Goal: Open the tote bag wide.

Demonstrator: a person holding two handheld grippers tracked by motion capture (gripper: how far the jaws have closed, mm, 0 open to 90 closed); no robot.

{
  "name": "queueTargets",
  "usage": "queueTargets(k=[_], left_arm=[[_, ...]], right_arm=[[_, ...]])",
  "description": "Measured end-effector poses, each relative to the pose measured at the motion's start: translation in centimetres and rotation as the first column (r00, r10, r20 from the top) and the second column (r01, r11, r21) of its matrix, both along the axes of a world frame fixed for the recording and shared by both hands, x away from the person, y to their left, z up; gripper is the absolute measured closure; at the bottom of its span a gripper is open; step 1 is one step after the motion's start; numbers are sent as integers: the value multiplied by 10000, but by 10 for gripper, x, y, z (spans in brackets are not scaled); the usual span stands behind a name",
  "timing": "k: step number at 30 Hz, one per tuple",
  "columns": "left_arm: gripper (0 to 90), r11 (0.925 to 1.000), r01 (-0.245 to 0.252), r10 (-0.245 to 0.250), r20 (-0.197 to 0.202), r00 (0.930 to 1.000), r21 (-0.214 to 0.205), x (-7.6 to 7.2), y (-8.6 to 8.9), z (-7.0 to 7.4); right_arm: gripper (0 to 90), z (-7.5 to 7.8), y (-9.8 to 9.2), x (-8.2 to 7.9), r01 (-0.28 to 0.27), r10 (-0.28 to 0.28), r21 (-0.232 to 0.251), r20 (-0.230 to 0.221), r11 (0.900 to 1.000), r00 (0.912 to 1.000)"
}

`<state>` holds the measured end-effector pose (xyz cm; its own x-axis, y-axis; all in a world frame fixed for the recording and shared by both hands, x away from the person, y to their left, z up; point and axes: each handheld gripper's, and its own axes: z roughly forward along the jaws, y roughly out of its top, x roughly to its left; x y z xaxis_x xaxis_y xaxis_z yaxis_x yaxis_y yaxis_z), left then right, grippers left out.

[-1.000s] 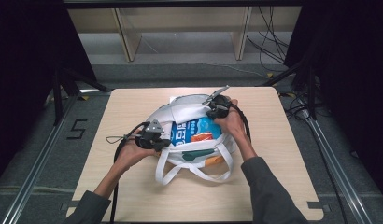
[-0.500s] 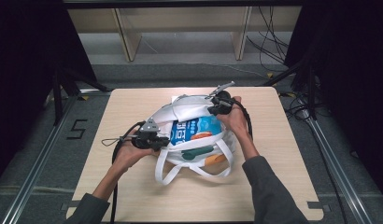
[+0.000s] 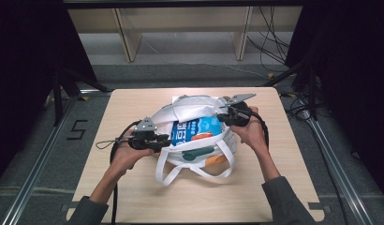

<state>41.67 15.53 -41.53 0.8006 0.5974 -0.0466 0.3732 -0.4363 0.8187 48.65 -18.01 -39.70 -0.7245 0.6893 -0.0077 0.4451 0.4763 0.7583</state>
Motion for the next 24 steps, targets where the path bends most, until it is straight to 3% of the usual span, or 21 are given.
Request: queueTargets(k=[2,3,5,7,10,11,13,18,19,24], left_arm=[[692,9993,-245,243,-62,9997,-280,-2,0,0],[676,9994,-257,258,42,9997,-221,-3,2,0],[656,9997,-220,220,-27,9998,-121,-4,4,0],[632,9984,-476,475,-44,9989,-317,-6,4,-1],[595,9982,-451,447,-97,9990,-403,-8,5,-1],[588,9984,-422,426,79,9991,-380,-9,6,-1],[572,9983,-410,413,59,9991,-419,-9,6,0],[547,9974,-467,477,158,9987,-557,-12,10,1],[541,9972,-438,447,128,9989,-604,-12,10,2],[522,9967,-473,476,32,9989,-666,-14,9,0]], right_arm=[[875,-1,0,-2,17,-20,192,164,9998,9999],[862,-1,0,-8,-113,113,141,26,9998,9999],[860,-1,-1,-13,-284,273,277,371,9992,9989],[853,-1,-2,-19,-424,413,264,405,9988,9983],[836,-2,-2,-27,-654,640,370,391,9972,9972],[831,-2,-4,-30,-837,820,768,253,9935,9963],[824,-3,-6,-32,-954,934,879,263,9916,9953],[806,-7,-10,-37,-543,540,839,63,9950,9985],[803,-8,-11,-37,-653,635,817,249,9945,9977],[780,-7,-13,-43,-559,547,805,168,9952,9984]])
